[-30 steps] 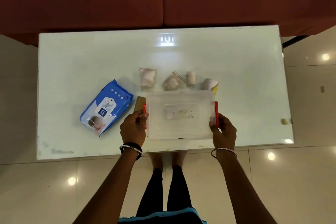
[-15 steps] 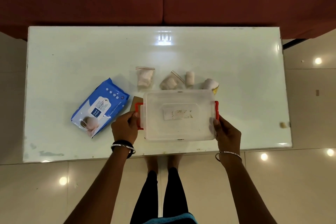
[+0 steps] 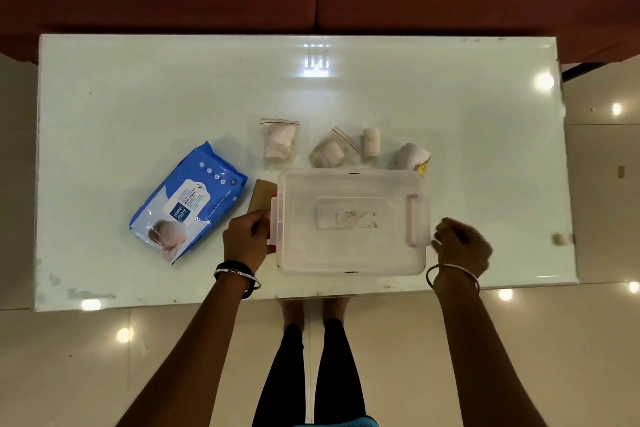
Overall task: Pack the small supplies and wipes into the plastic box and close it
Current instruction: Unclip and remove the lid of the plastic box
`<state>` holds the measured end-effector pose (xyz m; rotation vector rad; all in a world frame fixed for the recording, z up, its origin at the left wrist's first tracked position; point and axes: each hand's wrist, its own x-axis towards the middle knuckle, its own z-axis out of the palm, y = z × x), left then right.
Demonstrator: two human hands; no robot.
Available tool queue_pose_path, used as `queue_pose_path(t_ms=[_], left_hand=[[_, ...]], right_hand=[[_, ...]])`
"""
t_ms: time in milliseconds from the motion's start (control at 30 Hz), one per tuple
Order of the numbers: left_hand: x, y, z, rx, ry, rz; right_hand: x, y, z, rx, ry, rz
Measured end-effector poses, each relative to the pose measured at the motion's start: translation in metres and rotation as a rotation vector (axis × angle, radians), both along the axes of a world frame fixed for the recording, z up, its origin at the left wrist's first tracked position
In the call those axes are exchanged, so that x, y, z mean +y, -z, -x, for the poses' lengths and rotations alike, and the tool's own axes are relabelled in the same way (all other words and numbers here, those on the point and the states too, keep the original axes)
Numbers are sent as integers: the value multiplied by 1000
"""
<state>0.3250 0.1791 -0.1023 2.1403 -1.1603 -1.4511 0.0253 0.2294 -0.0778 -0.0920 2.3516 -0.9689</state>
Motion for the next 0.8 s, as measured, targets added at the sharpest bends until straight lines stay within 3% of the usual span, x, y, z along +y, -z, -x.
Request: queue_pose_path(t_ms=[67,100,200,333,533,800], left_hand=[[-1,0,-1,63,-26,-20],[-1,0,-2,93,-35,-34],[-4,2,-6,184,-67,-97],[-8,4,-11,233,-26,-135],[-15,11,-19,357,-30,-235],[-12,15,-17,213,100,-85]], right_hand=[[-13,-25,-18,447,-301,84],[-20,-37,-35,567,-478,179],[-39,-60,-104,566,-981,318],[-53,-54,-170,551,-1588,-63],[-71,-40,-186,595,-1671,-356],[-77,-50,-189,633,-1657,-331]])
